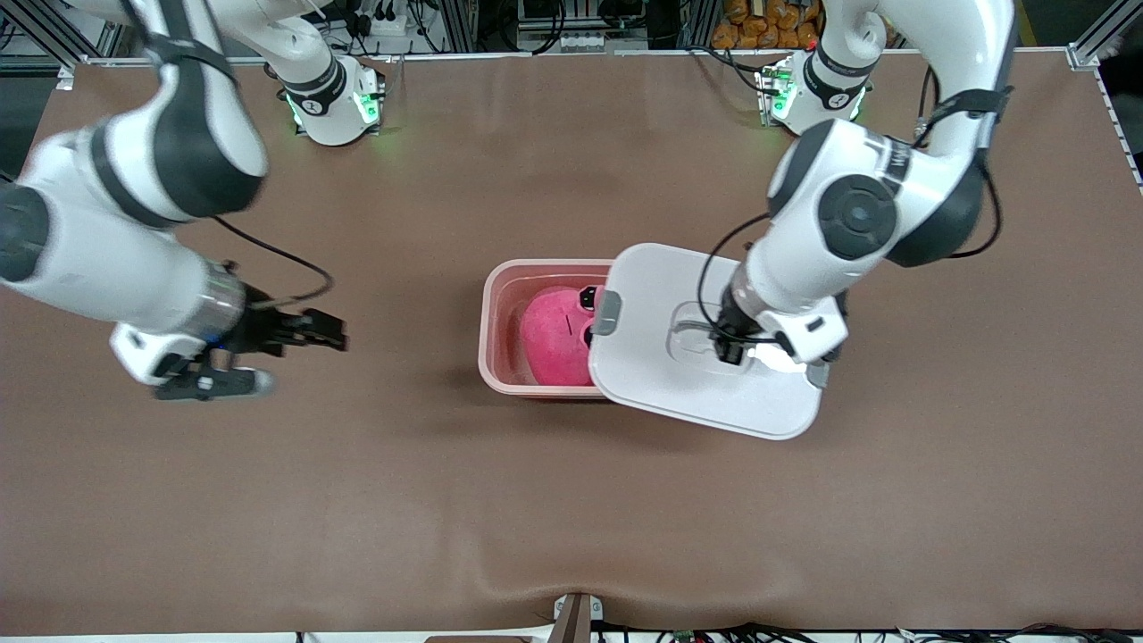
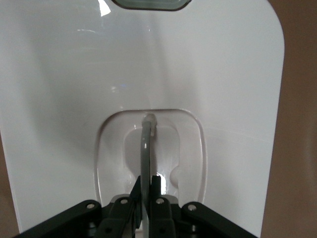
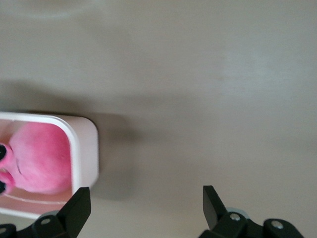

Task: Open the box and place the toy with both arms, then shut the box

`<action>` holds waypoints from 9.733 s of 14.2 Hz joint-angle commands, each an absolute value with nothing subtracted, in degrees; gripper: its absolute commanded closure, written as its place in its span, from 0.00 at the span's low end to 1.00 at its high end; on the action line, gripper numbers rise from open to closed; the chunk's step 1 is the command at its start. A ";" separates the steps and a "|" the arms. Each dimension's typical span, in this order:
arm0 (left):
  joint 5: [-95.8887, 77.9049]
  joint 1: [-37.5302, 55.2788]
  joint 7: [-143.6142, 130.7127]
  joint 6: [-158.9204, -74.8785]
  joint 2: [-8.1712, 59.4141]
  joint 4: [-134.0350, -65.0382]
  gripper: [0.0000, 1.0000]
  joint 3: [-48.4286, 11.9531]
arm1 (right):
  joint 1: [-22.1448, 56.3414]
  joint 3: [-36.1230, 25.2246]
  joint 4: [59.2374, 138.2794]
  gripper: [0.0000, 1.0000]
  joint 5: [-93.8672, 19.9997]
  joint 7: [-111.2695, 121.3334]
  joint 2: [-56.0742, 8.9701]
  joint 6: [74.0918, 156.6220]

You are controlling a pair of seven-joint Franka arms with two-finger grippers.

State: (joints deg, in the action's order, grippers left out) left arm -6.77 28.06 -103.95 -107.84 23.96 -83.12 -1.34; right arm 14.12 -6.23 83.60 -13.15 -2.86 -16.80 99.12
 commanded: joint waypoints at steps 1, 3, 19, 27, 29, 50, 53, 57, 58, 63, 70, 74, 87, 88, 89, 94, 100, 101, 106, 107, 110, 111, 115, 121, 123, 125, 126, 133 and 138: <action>-6.94 31.97 -109.84 -108.80 26.62 -79.90 1.00 -0.35 | 8.37 -4.92 88.51 0.00 -12.31 2.19 -9.68 95.38; -5.55 34.62 -114.85 -109.33 28.47 -78.14 1.00 -0.18 | 5.99 -5.01 88.42 0.00 -11.00 3.59 -6.96 92.48; 5.97 46.14 -137.90 -118.91 33.84 -77.08 1.00 -0.09 | -2.20 0.25 88.68 0.00 -3.96 2.47 1.49 82.18; 7.99 47.64 -140.36 -120.59 34.72 -77.52 1.00 -0.26 | -1.41 1.05 88.77 0.00 -1.24 0.88 1.76 82.35; 8.26 47.37 -140.27 -120.59 34.72 -78.22 1.00 -0.35 | -1.32 1.06 88.86 0.00 -0.79 0.79 1.76 82.44; 8.09 46.58 -136.41 -123.84 32.87 -85.08 1.00 -0.62 | -1.76 1.14 90.09 0.00 0.52 0.79 1.76 83.50; 7.91 46.23 -136.41 -123.84 33.05 -85.69 1.00 -0.62 | -1.67 1.14 90.17 0.00 0.70 0.79 1.76 83.50; 7.56 46.23 -136.41 -124.63 33.05 -85.61 1.00 -0.62 | -1.50 1.32 90.18 0.00 1.49 0.88 1.76 83.50; 7.47 46.23 -136.58 -124.54 33.05 -85.69 1.00 -0.62 | -1.41 1.32 90.18 0.00 1.67 0.88 1.67 83.50; 7.47 46.32 -136.50 -124.19 32.17 -85.08 0.00 -0.53 | -0.88 1.41 90.18 0.00 2.28 0.79 1.67 83.50; 7.38 45.71 -135.45 -122.43 29.01 -84.02 0.00 -0.44 | -1.40 1.32 90.96 0.00 1.50 0.70 1.67 84.55; 7.38 43.77 -128.17 -118.75 27.78 -82.71 0.00 -0.44 | -1.49 1.06 91.67 0.00 0.27 0.70 1.93 86.22; 3.25 30.77 -98.46 -112.33 22.85 -82.44 0.00 -0.61 | -2.81 1.05 91.41 0.00 -0.79 1.23 3.34 88.16; 3.25 29.98 -96.35 -111.80 22.59 -82.35 0.00 -0.62 | -2.81 1.05 91.41 0.00 -0.79 1.23 3.34 88.07; 3.08 29.19 -94.15 -111.71 22.33 -82.35 0.00 -0.62 | -2.90 1.05 91.49 0.00 -0.79 1.23 3.43 88.07; 0.70 24.70 -81.23 -108.99 20.22 -82.35 0.00 -0.35 | -2.90 1.14 91.49 0.00 -0.79 1.23 3.34 87.89; -0.88 18.03 -69.01 -106.79 18.20 -82.35 0.00 -0.79 | -2.72 1.14 91.49 0.00 -0.79 1.23 3.25 87.89; -1.40 16.89 -66.47 -106.27 17.85 -82.35 0.00 -0.79 | -2.72 1.14 91.49 0.00 -0.79 1.23 3.25 87.89; -1.58 11.61 -51.37 -102.14 16.53 -80.60 0.00 -0.79 | -2.72 1.14 91.58 0.00 -0.70 1.32 3.25 87.89; -1.58 10.38 -47.94 -101.69 16.09 -80.60 0.00 -0.79 | -2.72 1.14 91.58 0.00 -0.70 1.32 3.25 87.89; -1.58 8.35 -40.27 -100.81 14.94 -80.51 0.00 -0.70 | -2.72 1.14 91.49 0.00 -0.70 1.41 3.16 87.72; -1.50 8.00 -38.69 -100.03 14.59 -80.51 0.00 -0.62 | -2.64 1.14 91.49 0.00 -0.70 1.41 3.08 87.80; -1.06 6.95 -30.52 -96.16 10.65 -80.59 0.00 0.00 | -2.55 1.14 91.23 0.00 -0.62 1.15 3.08 87.89; -0.97 3.87 -15.23 -88.34 5.46 -80.77 0.00 2.10 | -2.72 1.14 91.06 0.00 -0.62 0.88 3.08 87.72; -0.97 4.22 -12.14 -84.22 2.83 -80.86 0.00 3.51 | -2.81 1.14 91.05 0.00 -0.62 0.88 3.08 87.63; -0.97 4.31 -8.81 -81.32 0.80 -81.12 0.00 4.48 | -2.90 1.14 91.05 0.00 -0.62 0.88 3.08 87.63; -1.05 4.31 -8.01 -79.12 -0.08 -81.21 0.00 4.48 | -2.81 1.14 91.05 0.00 -0.62 0.88 3.08 87.63; -0.27 3.78 -1.42 -76.45 -2.82 -82.00 0.00 5.18 | -2.81 1.14 91.05 0.00 -0.62 0.88 2.99 87.28; 2.11 4.39 4.83 -80.07 -1.05 -82.79 0.00 4.92 | -2.73 1.14 91.05 0.00 -0.62 0.88 2.99 87.19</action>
